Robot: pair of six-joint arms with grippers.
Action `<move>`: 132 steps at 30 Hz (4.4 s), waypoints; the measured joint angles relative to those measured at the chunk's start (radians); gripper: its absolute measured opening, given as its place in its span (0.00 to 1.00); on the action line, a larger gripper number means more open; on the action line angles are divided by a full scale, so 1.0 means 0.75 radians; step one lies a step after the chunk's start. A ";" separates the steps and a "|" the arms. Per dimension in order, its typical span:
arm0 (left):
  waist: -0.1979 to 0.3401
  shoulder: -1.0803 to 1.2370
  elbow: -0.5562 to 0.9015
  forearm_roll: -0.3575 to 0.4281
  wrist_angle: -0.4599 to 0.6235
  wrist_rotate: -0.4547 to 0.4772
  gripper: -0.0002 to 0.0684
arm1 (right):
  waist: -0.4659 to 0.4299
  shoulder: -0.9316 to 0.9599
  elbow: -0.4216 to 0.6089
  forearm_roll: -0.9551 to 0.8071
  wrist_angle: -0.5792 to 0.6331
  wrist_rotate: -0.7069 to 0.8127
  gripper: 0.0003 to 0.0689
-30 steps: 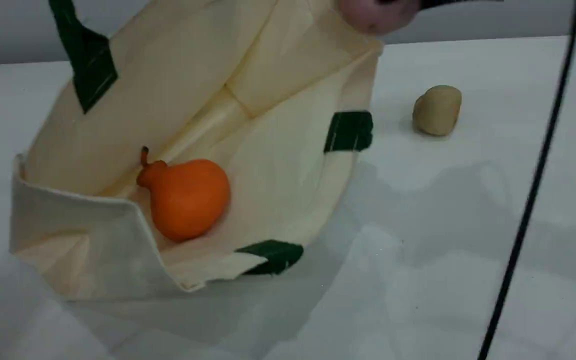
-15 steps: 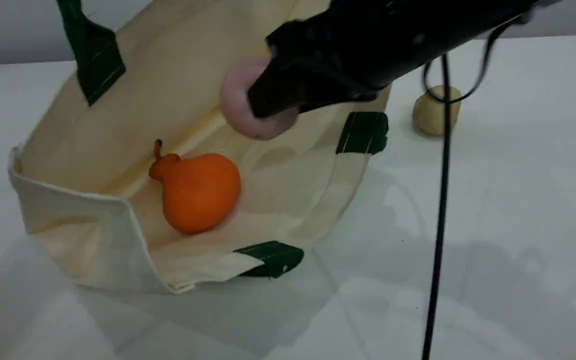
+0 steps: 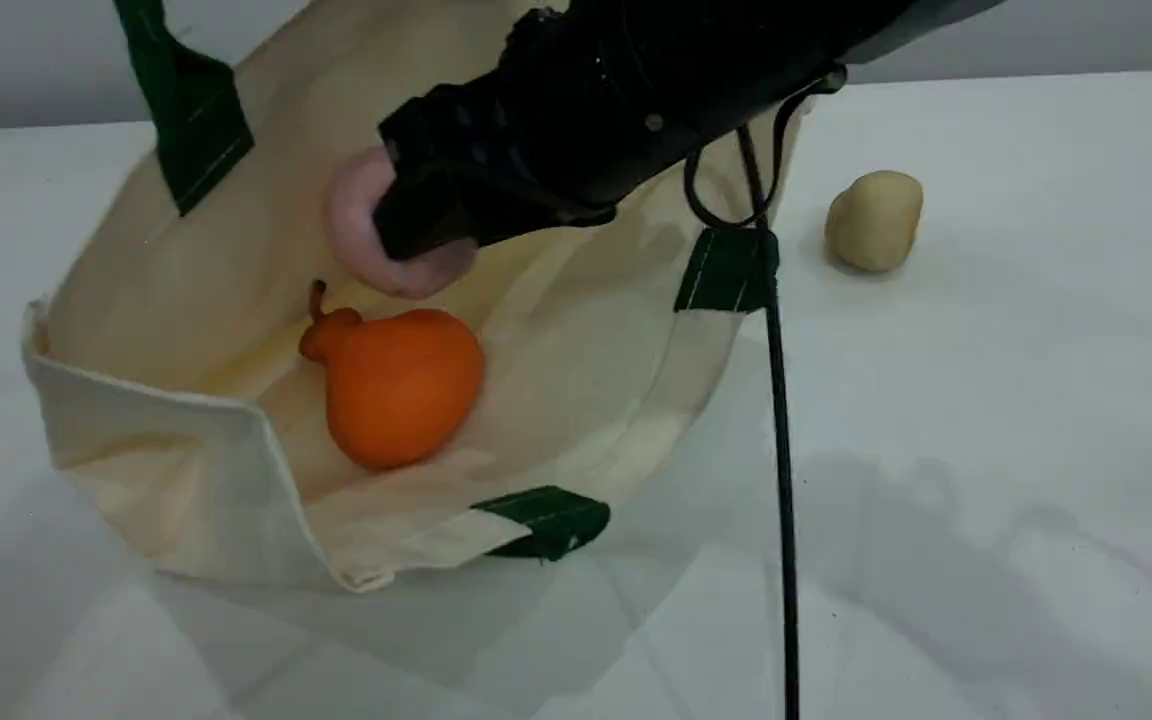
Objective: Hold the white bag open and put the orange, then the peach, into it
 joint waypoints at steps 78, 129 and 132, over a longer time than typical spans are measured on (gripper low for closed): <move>-0.085 -0.989 0.463 0.225 0.135 -0.231 0.63 | -0.498 -2.666 0.341 -2.090 1.029 2.073 0.78; -0.081 -1.993 1.528 0.595 -0.055 -0.566 0.63 | -0.713 -2.663 0.811 -2.253 0.817 2.084 0.78; -0.061 -1.993 1.528 0.595 -0.055 -0.566 0.63 | -0.849 -2.663 0.811 -2.253 0.817 2.084 0.78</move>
